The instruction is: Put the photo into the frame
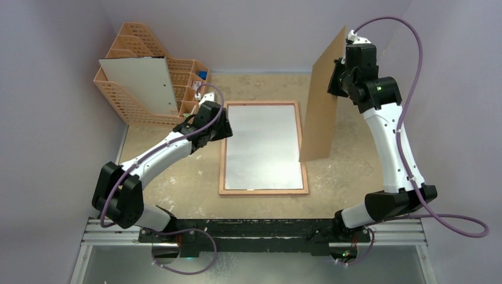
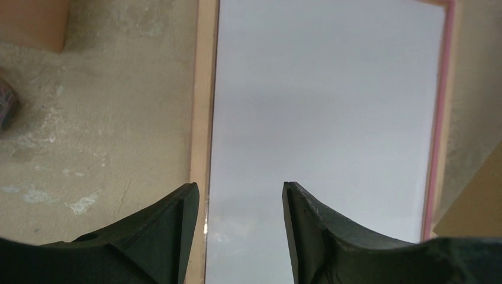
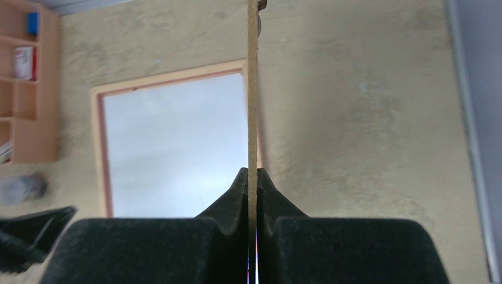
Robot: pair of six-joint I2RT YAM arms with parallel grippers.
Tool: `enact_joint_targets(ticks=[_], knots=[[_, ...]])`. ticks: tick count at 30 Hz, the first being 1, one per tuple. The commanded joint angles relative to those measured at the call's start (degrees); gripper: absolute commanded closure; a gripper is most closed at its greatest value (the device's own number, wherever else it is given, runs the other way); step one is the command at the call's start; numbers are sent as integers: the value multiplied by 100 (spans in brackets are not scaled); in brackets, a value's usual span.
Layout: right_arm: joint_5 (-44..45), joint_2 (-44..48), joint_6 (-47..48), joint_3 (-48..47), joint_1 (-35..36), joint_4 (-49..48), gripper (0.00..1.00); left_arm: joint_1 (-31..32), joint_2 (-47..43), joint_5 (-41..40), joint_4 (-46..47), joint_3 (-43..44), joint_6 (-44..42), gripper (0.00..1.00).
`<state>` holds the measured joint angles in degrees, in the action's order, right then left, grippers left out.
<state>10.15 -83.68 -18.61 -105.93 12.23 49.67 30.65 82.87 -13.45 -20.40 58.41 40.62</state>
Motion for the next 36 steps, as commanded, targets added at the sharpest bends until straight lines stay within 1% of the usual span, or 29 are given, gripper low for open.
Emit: enact_joint_targets(ticks=[1,5,8,11,16,19,20,22,24,26,29,33,36], knots=[[1319,40,161,-496,-10,-49,100,-46,-248,183,28,503,-302,44],[1798,-6,121,-490,2,28,100,-46,-265,318,8,643,-324,44],[2243,-70,85,-387,81,103,100,-42,-394,506,266,551,-372,43],[2748,-196,29,-342,346,226,100,-44,-620,565,620,369,-360,43],[3148,-470,-69,-281,736,378,100,-44,-819,732,834,307,-338,43],[3078,-666,-114,-194,911,422,100,-45,-936,1024,1049,177,-282,41],[3008,-724,-117,-147,959,407,100,-47,-975,1186,1187,87,-266,37],[2889,-860,-132,-70,1068,379,100,-42,-1085,1495,1482,-143,-139,26],[2771,-1003,-177,-24,1154,323,100,-43,-1186,1874,1884,-432,-32,22],[2709,-1152,-249,13,1254,176,100,-28,-1245,2599,2542,-745,28,21],[2594,-1439,-320,27,1431,-67,100,-10,-1133,3138,3129,-1042,377,21],[2577,-1937,-475,-82,1623,-197,100,191,-893,3348,3757,-1204,809,23],[2549,-2257,-540,-95,1700,-351,100,612,-646,3287,4327,-1134,917,23]])
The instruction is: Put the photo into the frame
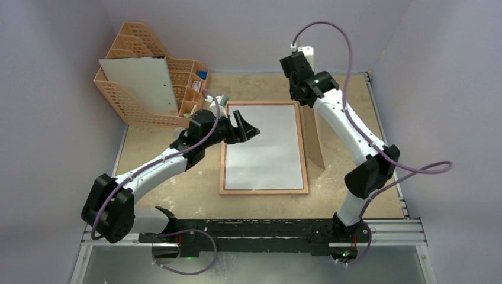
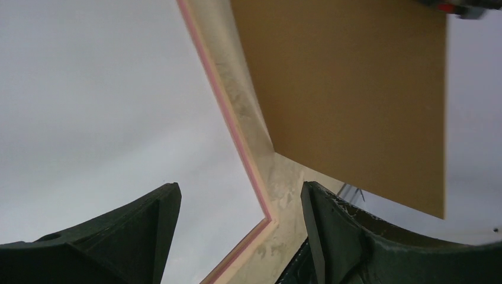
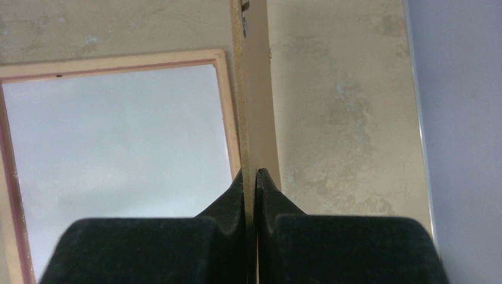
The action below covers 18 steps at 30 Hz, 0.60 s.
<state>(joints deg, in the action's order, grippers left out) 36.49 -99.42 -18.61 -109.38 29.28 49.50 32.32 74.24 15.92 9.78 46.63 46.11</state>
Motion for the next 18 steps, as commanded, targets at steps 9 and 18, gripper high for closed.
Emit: enact_joint_targets(ticks=[9,18], knots=[[-167,-1317,-798,25,-9,-404,100,1052,1127,-135,1852,501,946,23],[-369,-1474,-908,140,-7,-575,100,1525,1913,-83,2623,683,1743,23]])
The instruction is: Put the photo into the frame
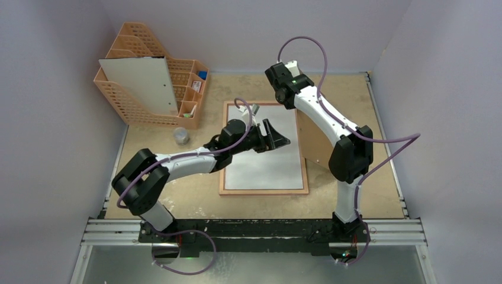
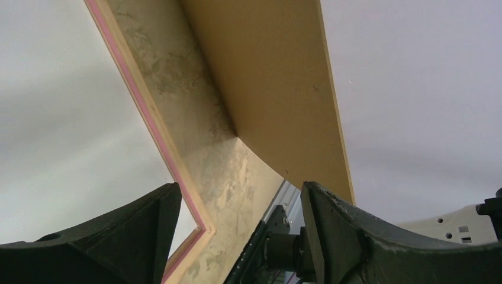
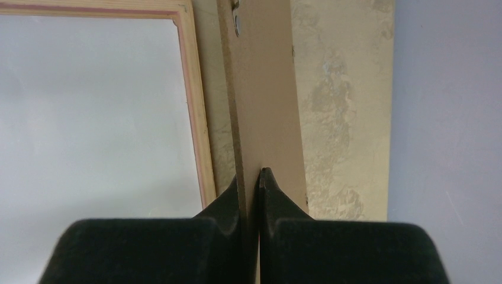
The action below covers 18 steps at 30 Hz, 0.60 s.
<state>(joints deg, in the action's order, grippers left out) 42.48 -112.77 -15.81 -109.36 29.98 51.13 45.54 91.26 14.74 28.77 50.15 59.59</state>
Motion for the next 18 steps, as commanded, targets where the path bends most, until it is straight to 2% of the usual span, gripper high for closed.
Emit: enact_joint_targets(ticks=[1,11,13,18], knots=[[-977,-142,-1202,152,-75,-762,100,254,264,59,844,360,436,23],[-1038,-203,-1255,300,-78,-885,98,606,227,-408,1562,217,755,23],[-1059,-217,-1265,318,-80,-896,98,668,331,-321,1479,368,747,23],[-1094,-237,-1295,358,-73,-927,97,771,545,-477,582,736,800,28]])
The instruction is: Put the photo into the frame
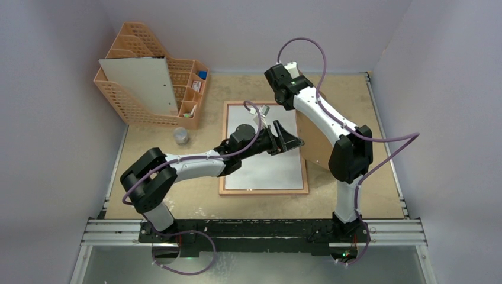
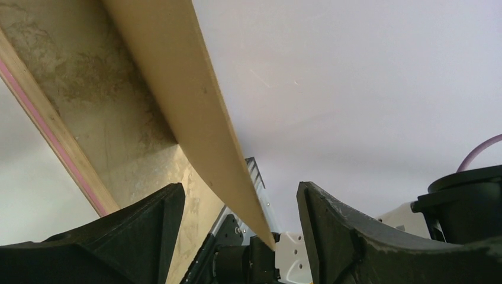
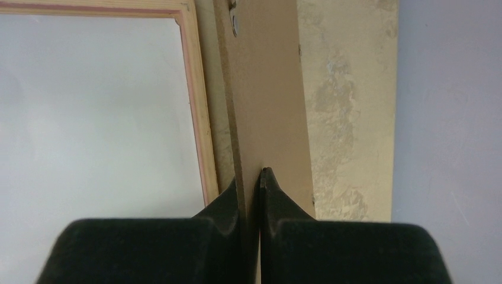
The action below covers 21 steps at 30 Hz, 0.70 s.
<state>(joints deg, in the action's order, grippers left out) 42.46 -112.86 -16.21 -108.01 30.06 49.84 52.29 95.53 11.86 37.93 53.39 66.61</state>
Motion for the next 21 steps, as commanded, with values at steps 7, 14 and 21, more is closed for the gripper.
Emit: enact_joint_targets(ticks=[7,14,21], knots=[[-1307,-323,-1370,179,-87,-686,97,198,356,-424,-977,715,466,41],[-1334,-312,-1441,204,-81,-731,95,285,479,-619,-1388,969,501,56],[-1541,-219,-1369,384,-88,-934,94,299,379,-736,-1825,1043,385,94]])
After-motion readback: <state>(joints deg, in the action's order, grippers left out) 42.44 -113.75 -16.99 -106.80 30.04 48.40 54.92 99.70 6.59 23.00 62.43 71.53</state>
